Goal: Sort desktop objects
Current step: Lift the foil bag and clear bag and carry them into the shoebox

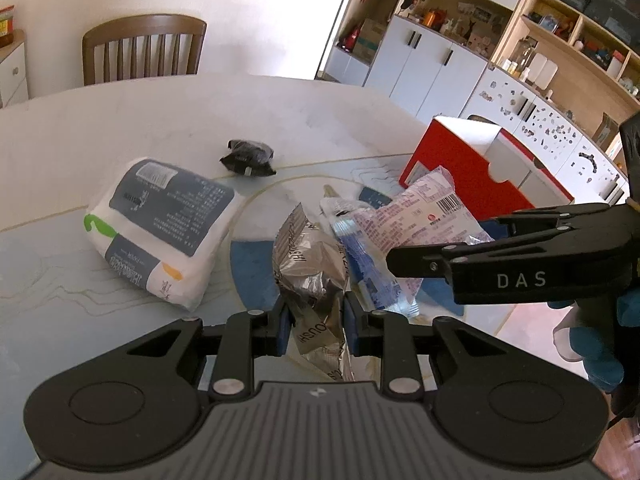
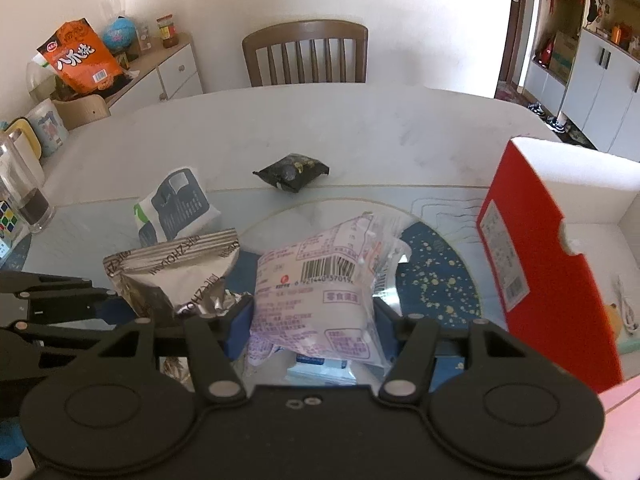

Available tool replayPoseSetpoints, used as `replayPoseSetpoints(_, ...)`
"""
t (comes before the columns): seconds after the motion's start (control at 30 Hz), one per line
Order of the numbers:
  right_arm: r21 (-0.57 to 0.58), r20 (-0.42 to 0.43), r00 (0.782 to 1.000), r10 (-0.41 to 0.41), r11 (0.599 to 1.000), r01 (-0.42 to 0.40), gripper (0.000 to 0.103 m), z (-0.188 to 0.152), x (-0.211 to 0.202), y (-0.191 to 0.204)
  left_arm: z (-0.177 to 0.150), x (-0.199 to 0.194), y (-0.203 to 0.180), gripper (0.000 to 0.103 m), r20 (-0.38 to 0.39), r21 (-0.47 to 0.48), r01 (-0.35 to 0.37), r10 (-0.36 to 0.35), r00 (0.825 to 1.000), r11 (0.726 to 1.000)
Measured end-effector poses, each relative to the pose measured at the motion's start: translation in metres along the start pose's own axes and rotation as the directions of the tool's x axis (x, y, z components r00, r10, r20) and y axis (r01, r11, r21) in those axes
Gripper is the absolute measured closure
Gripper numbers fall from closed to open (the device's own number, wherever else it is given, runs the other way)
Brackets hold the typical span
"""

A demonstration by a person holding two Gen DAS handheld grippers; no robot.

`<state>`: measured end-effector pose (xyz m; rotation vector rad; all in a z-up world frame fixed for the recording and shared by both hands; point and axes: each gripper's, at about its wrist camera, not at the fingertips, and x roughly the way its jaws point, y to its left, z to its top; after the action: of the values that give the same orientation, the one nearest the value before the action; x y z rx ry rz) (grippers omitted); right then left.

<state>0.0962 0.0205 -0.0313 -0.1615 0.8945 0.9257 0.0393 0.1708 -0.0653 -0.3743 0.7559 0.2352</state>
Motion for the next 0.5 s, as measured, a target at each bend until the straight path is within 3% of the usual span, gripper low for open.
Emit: replayPoseSetpoints(0.5, 0.032, 0.067, 0.998, 0.008, 0.999, -0.011, 0.042, -0.003, -0.049, -0.028, 0.017, -0.020, -0.047, 0.078, 0.037, 0.047, 0.020, -0.022, 0.999, 0.999)
